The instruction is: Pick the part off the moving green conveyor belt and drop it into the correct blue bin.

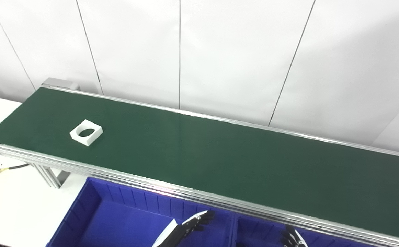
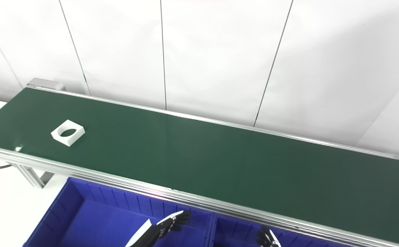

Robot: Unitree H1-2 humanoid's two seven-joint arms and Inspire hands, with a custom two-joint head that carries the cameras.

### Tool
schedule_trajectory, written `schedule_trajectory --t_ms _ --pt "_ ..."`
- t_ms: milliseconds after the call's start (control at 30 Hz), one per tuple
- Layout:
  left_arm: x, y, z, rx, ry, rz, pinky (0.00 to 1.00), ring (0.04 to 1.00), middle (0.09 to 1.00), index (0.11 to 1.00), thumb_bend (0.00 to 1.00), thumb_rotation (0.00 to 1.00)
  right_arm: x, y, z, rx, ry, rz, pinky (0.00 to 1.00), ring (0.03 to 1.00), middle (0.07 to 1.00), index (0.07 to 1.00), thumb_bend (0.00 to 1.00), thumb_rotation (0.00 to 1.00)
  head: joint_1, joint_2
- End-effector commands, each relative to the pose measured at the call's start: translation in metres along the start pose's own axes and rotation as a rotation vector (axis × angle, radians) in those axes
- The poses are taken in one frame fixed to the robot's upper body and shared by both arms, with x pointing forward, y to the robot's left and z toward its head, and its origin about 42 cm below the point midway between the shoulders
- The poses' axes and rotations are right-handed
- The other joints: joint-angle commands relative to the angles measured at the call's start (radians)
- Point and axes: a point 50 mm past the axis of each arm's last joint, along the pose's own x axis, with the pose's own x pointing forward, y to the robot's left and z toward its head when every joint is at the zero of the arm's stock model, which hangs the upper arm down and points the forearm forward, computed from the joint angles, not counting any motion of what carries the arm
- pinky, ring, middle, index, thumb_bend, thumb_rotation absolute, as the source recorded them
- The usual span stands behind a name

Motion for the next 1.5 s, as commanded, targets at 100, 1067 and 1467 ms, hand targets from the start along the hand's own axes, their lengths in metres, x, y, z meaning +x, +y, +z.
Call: schedule_trajectory --t_ms 100,1067,1467 --pt "0.011 0.014 0.035 0.025 -0.168 0.075 0.8 0.856 0.87 0.865 0.91 0.46 0.006 -0.004 0.009 0.006 -0.076 -0.009 0.83 0.841 0.859 0.898 0.75 0.24 0.006 -0.003" --pt "0.049 0.126 0.109 0.321 -0.453 0.235 0.83 0.878 0.891 0.895 0.86 0.55 0.016 0.0 0.012 0.007 -0.097 -0.021 0.79 0.815 0.84 0.879 0.75 0.19 -0.081 0.01" --pt "0.064 0.172 0.105 0.471 -0.405 0.218 0.85 0.896 0.912 0.917 0.86 0.5 0.014 0.004 0.015 0.006 -0.107 -0.022 0.79 0.815 0.839 0.876 0.79 0.24 -0.121 0.024"
